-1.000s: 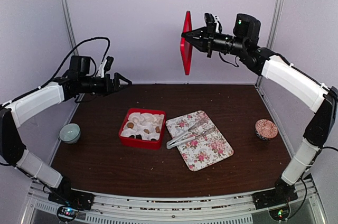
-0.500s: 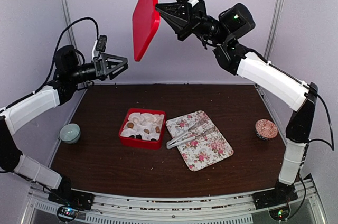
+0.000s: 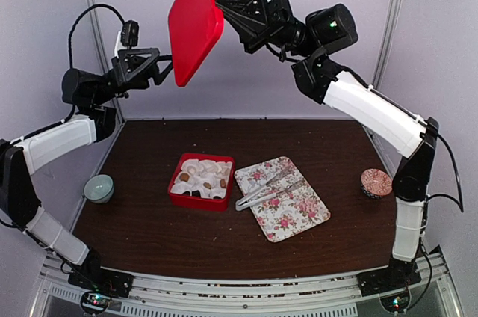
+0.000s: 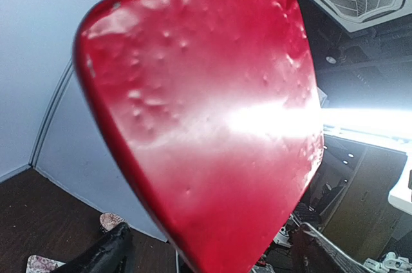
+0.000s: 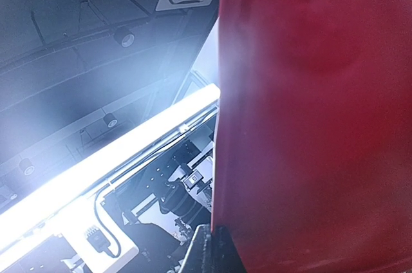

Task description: Pack the chocolate

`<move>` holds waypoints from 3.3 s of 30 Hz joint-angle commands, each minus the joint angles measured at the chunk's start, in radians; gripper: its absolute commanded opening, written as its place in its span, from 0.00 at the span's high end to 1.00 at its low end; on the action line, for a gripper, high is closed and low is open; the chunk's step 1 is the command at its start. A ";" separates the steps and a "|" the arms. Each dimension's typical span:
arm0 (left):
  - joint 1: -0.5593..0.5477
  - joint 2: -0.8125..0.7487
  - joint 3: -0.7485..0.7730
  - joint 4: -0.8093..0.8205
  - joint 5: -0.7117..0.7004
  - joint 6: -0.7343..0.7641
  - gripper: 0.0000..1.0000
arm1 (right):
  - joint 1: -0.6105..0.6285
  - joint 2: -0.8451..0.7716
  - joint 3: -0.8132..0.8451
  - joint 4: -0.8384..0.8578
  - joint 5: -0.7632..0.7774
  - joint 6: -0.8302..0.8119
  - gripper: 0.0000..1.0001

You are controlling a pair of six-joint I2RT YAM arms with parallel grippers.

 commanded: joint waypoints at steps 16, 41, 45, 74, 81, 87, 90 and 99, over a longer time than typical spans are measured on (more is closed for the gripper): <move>-0.059 0.017 0.125 0.150 -0.002 -0.131 0.42 | 0.024 0.019 0.041 0.079 -0.033 0.021 1.00; -0.058 -0.047 0.076 0.037 -0.019 -0.048 1.00 | -0.103 -0.197 -0.314 -0.226 0.040 -0.347 0.68; -0.056 -0.066 0.043 0.007 -0.029 -0.031 1.00 | -0.127 -0.240 -0.372 -0.324 0.067 -0.437 0.50; -0.031 -0.245 0.067 -1.097 0.053 0.820 1.00 | -0.118 -0.247 -0.152 -1.182 0.140 -1.014 0.49; -0.023 -0.261 0.121 -1.371 0.008 1.033 1.00 | -0.107 -0.242 -0.178 -1.213 0.150 -1.043 0.61; 0.002 -0.278 0.080 -1.347 -0.011 1.000 1.00 | -0.109 -0.232 -0.226 -1.136 0.156 -0.985 0.73; 0.030 -0.285 0.054 -1.354 -0.036 0.979 1.00 | -0.109 -0.217 -0.253 -1.071 0.159 -0.927 0.79; 0.073 -0.310 -0.010 -1.421 -0.139 0.976 0.79 | -0.104 -0.186 -0.424 -0.653 0.187 -0.604 0.93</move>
